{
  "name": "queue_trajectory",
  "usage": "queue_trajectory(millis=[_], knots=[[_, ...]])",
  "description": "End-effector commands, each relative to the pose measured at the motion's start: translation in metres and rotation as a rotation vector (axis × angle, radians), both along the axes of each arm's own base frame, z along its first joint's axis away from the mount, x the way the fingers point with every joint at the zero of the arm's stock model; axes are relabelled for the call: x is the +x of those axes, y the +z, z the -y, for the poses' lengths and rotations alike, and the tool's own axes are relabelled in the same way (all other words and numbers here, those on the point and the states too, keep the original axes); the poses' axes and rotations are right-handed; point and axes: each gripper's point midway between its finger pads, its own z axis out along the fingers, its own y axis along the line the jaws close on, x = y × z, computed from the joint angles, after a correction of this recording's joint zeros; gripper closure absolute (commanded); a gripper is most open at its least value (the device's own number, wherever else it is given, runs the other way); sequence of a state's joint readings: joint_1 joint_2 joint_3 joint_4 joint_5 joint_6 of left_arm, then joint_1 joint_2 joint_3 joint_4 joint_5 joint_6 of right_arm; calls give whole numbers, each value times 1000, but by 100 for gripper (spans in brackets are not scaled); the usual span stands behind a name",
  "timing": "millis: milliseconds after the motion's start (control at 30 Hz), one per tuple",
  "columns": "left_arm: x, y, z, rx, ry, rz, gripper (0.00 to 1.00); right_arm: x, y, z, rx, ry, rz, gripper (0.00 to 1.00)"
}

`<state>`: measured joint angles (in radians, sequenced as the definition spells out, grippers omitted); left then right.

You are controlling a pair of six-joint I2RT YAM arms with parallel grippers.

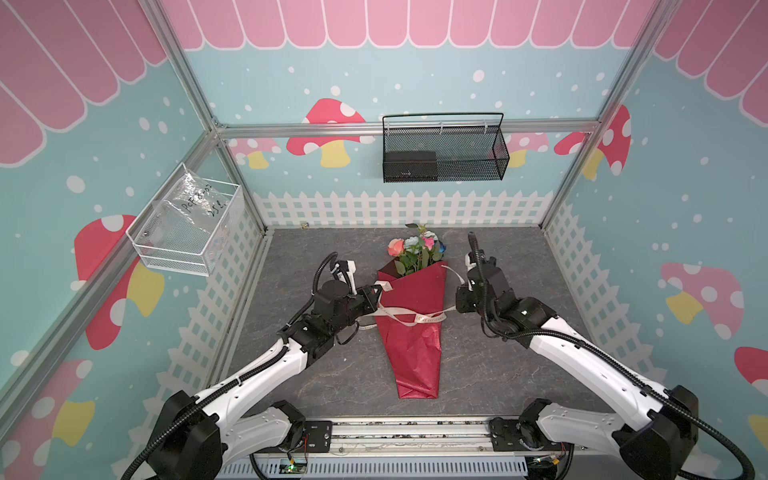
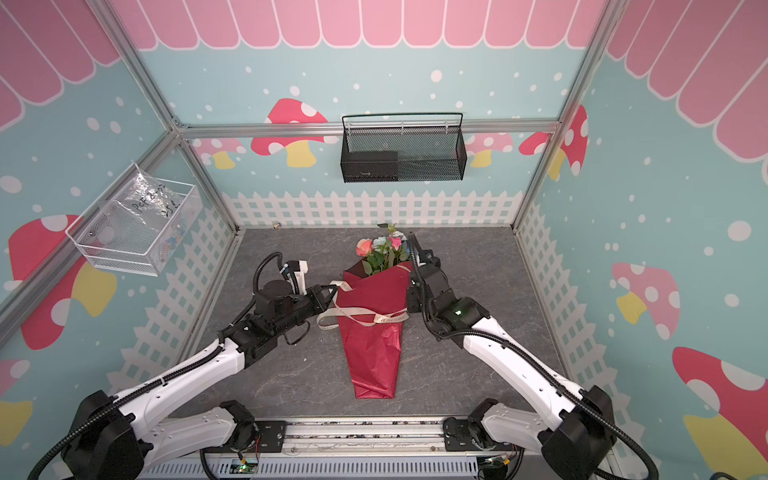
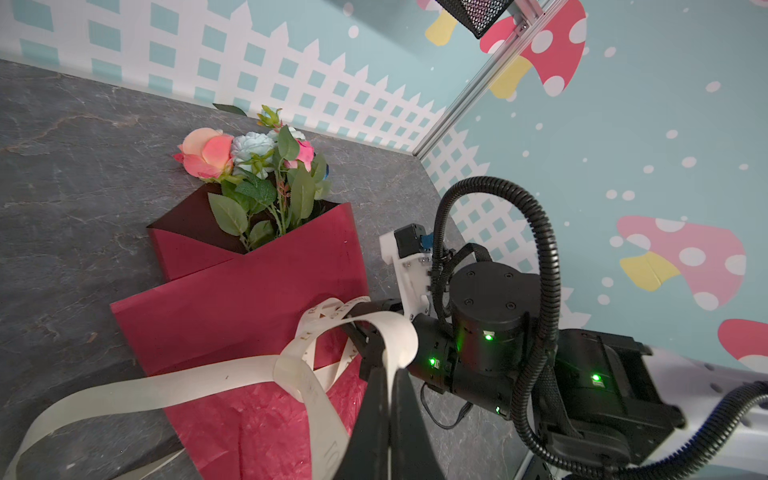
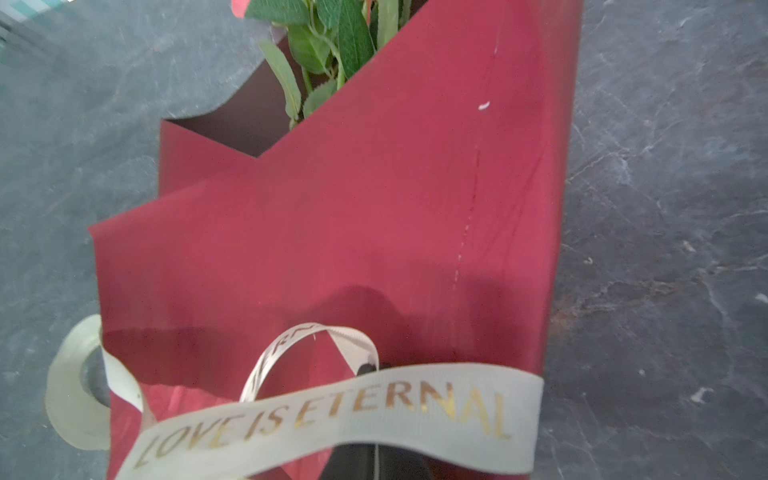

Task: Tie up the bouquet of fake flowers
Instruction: 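Pull both ribbon ends outward away from the cone to tighten the knot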

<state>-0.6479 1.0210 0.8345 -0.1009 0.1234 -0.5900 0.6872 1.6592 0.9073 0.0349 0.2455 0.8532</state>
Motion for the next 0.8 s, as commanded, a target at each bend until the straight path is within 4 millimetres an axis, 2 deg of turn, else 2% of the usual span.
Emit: queue_trajectory(millis=[0,133,200,333,433,567,667,767], knots=[[-4,24,5,-49,-8,32,100,17,28,-8,102,-63,82,100],[-7,28,10,-68,-20,39,100,13,28,-27,218,-12,70,100],[-7,27,12,-77,-24,36,100,11,30,-29,269,-18,77,100],[-8,25,17,-89,-35,25,100,9,46,-25,346,-26,153,97],[-7,22,16,-86,-29,17,100,6,39,-28,326,-2,128,95],[-7,11,14,-77,-16,-8,100,-9,13,-26,295,31,51,80],[-7,0,12,-70,0,-37,100,-21,11,-24,276,73,30,69],[-7,-10,11,-68,7,-62,100,-32,14,-17,237,103,9,66]])
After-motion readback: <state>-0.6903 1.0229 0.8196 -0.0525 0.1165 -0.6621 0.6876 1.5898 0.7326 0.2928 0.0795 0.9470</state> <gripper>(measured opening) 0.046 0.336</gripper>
